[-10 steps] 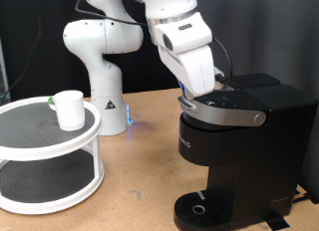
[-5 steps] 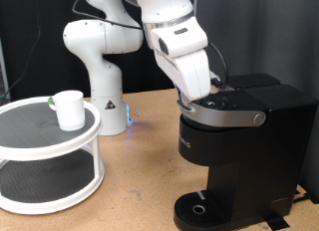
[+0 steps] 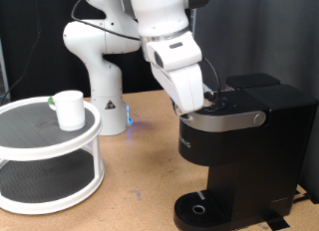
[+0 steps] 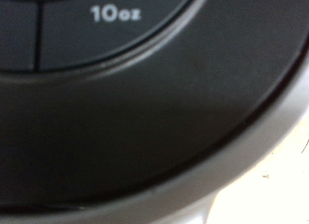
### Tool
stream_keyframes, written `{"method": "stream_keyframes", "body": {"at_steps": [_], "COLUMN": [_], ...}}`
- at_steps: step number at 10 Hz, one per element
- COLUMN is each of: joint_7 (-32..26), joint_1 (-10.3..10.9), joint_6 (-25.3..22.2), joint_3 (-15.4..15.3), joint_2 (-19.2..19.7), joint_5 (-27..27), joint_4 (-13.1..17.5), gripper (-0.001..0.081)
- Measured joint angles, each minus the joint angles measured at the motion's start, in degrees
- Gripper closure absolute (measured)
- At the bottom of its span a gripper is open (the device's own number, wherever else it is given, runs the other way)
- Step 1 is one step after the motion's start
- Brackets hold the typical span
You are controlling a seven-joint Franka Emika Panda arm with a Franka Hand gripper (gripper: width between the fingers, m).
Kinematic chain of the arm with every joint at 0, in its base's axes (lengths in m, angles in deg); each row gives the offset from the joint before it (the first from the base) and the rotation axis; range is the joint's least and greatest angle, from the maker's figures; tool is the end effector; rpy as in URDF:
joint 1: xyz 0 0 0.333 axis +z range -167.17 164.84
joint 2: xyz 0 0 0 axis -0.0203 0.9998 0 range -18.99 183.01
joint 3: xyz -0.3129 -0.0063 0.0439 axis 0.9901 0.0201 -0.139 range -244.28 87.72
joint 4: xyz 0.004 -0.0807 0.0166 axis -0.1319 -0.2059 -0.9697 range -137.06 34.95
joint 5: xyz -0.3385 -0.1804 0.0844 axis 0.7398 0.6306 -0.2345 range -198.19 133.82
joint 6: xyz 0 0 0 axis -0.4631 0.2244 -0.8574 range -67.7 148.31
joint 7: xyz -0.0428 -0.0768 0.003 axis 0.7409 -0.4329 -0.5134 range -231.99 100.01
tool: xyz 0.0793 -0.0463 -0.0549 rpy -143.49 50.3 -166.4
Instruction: Make a cup of coffee with the keurig machine
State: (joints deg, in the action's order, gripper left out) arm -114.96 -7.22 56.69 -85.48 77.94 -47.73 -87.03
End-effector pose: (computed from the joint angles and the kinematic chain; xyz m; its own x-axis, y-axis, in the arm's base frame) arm 0.5206 0.0220 0.4174 0.7436 0.6462 0.1714 0.6675 -0.7320 -0.1364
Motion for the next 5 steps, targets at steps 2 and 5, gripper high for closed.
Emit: {"method": "stream_keyframes", "body": {"at_steps": [2,5], "joint_7": [0.0,-3.44], "joint_1": [0.0,-0.06], "joint_6": [0.1,-4.66], "joint_3": [0.02,1.3], "joint_2": [0.07,-0.2], "joint_5": [-0.01,-5.25], "joint_4": [-0.1,2.34], "gripper": [0.0802,0.0802]}}
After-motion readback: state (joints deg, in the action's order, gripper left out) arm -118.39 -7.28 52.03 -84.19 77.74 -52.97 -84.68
